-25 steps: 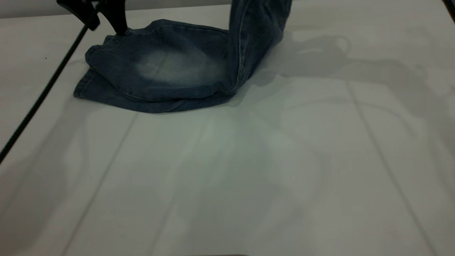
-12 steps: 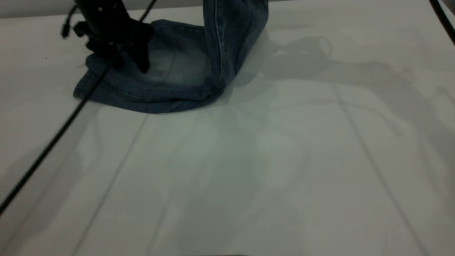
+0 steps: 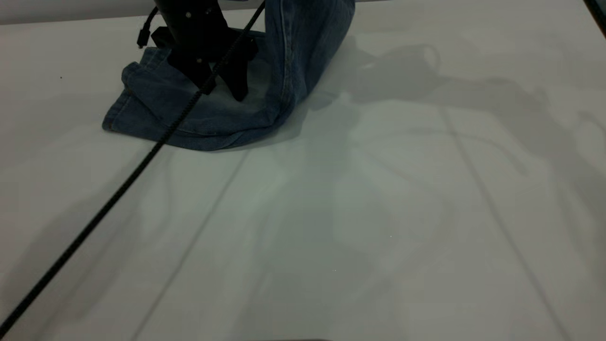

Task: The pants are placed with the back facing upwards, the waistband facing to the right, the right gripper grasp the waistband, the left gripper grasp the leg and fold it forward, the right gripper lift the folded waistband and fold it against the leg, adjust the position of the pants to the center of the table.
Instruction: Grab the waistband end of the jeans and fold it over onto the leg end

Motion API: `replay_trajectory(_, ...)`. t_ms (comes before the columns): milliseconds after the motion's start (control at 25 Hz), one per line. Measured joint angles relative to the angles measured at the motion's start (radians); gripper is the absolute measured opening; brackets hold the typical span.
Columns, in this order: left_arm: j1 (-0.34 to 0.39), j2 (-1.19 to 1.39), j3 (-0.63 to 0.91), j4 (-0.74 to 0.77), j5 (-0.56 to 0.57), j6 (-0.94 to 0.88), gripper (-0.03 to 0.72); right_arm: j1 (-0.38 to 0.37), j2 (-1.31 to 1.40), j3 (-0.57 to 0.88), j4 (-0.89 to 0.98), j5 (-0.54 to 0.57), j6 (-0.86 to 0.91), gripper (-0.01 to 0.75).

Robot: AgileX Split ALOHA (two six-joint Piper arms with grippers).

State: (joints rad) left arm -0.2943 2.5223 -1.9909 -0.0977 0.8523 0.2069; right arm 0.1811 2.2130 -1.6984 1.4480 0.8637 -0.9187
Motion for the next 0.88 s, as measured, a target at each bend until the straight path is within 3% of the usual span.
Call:
replay_trajectory(360, 0.092, 0.003, -0.359, 0.322, 0.32, -0.094, 0.464, 0.093, 0.0, -0.004, -0.025, -0.086, -0.021, 0.058)
replay_trajectory(720, 0.122, 0.003, -0.701, 0.353, 0.32, -0.117, 0.464, 0.268, 0.089, -0.009, 0.089, -0.304, -0.261, 0.058)
replay_trajectory(880, 0.114, 0.003, -0.779, 0.306, 0.32, -0.117, 0.464, 0.305, 0.16, -0.009, 0.224, -0.332, -0.363, 0.083)
